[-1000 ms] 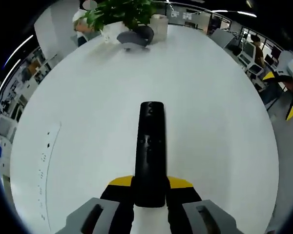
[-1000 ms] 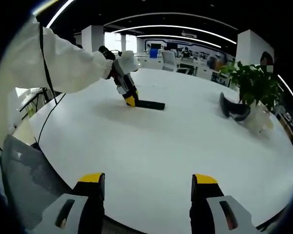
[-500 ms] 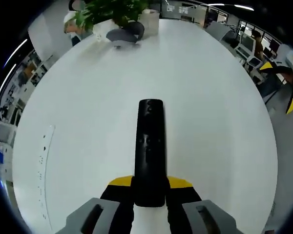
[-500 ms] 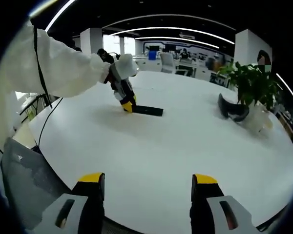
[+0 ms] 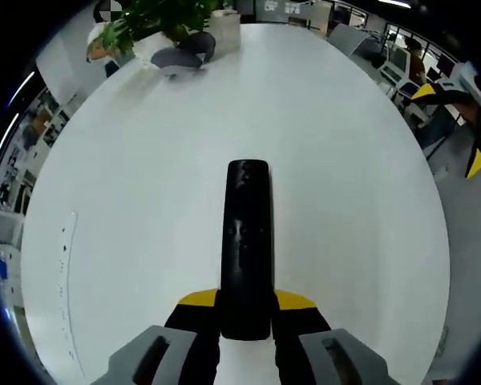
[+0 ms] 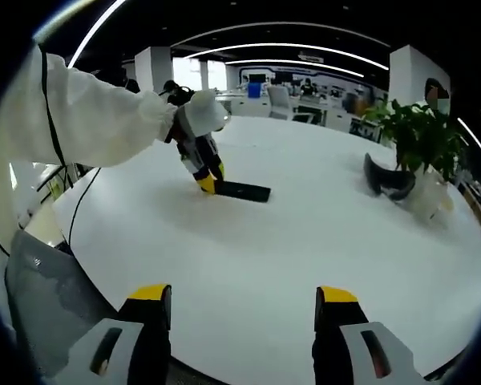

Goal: Press the specified remote control buttons in sequence, fully releasing each button before pressing the next.

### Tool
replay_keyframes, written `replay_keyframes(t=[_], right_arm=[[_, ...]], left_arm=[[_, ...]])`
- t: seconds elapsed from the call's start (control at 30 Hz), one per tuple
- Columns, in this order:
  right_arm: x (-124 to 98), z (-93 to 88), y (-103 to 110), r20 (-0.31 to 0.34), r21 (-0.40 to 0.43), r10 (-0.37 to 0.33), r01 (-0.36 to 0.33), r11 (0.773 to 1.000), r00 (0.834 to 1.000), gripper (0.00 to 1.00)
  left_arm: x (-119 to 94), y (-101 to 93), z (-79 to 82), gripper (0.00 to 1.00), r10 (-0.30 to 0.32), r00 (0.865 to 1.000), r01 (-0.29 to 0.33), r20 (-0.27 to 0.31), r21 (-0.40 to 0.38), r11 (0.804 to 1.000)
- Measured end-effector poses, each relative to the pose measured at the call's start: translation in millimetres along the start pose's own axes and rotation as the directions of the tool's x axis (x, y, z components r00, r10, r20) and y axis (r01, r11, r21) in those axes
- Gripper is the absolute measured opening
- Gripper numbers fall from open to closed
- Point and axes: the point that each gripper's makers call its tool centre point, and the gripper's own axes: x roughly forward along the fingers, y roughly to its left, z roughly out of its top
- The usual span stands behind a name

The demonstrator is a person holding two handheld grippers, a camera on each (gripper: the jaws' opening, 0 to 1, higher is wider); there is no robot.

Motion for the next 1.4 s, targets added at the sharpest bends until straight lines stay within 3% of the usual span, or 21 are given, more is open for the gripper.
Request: replay_keyframes(t=[0.73,1.1,1.4], right_arm=[[6.5,8.3,-0.4,-0.002,-0.029,0.005,-0.005,1.000,1.000,0.68],[11.1,11.8,8.5,-0.003,-0.056,0.029,-0.029,0.998,1.000,0.66],[15.8,15.6,19.1,0.000,-0.078,0.063,-0.063,0.995,0.998,0.59]], left_arm=[[-3.9,-64.6,-2.9,0.23,-0.008,1.000,0.008,-0.025,0.023,1.000],[-4.6,-102.2,-1.5,0.23,-0.012,0.999,0.014,-0.047,0.054,0.998],[-6.3,-133.2,-2.2,0.23,-0.019,0.999,0.020,-0.027,0.060,0.998]])
